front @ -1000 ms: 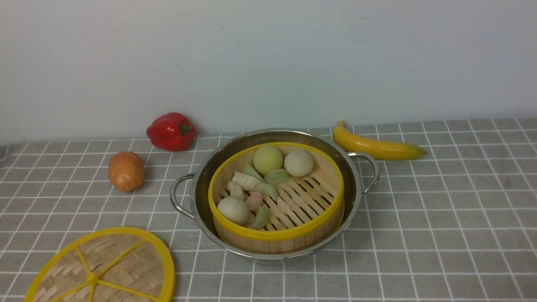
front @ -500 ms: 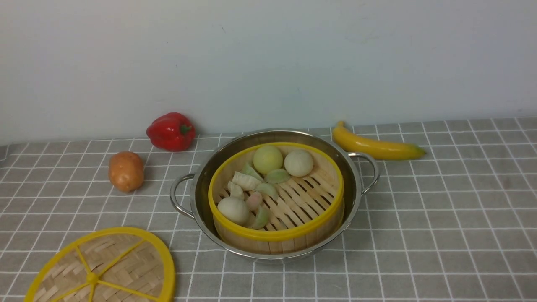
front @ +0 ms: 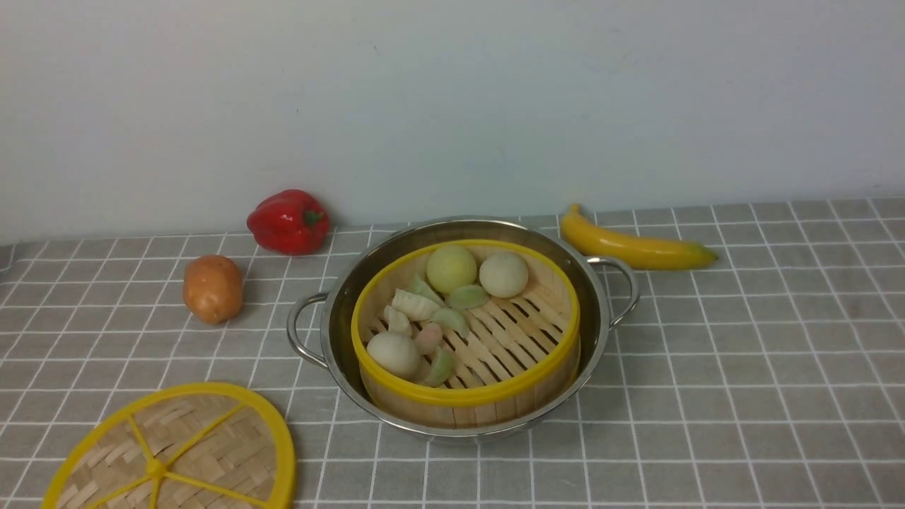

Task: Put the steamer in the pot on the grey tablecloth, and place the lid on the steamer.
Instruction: 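Grasp the bamboo steamer lid lying on the table by its centre knob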

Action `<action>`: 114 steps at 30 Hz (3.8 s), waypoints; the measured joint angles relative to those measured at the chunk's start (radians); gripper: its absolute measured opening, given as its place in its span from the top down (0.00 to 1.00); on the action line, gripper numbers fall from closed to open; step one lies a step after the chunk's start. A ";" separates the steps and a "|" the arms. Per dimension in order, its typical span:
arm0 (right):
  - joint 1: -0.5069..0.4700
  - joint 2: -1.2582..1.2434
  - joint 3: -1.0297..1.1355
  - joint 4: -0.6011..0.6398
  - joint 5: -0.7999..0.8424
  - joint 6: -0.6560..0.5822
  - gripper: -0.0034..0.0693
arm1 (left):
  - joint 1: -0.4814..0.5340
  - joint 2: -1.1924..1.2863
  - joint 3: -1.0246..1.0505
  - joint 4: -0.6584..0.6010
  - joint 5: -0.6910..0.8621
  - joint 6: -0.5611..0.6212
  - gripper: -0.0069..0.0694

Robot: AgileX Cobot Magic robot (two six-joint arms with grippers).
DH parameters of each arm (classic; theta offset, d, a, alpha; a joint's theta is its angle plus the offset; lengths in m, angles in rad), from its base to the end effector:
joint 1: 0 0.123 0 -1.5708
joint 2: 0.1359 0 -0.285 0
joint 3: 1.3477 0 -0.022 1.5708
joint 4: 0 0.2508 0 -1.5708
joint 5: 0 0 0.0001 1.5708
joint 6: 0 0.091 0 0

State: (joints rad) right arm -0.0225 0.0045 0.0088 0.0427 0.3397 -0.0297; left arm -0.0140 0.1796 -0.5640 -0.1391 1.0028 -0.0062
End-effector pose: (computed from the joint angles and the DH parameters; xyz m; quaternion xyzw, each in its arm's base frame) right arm 0.0541 0.0001 0.1794 0.0088 0.7944 0.0020 0.6073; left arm 0.0204 -0.0109 0.2994 0.0000 0.8658 -0.0744 0.4948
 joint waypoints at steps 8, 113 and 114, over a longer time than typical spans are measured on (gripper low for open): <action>0.000 0.000 0.000 0.000 0.000 0.000 0.62 | 0.000 0.268 -0.099 0.019 0.145 0.056 0.59; 0.000 0.000 0.000 0.000 0.000 0.000 0.62 | 0.000 1.408 -0.201 0.303 -0.329 -0.090 0.75; 0.000 0.000 0.000 0.000 0.000 0.000 0.62 | 0.000 1.408 -0.201 0.303 -0.329 -0.090 0.75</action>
State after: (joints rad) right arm -0.0225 0.0045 0.0088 0.0427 0.3397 -0.0297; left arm -0.0140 1.5873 -0.7646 0.1639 0.6743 -0.0961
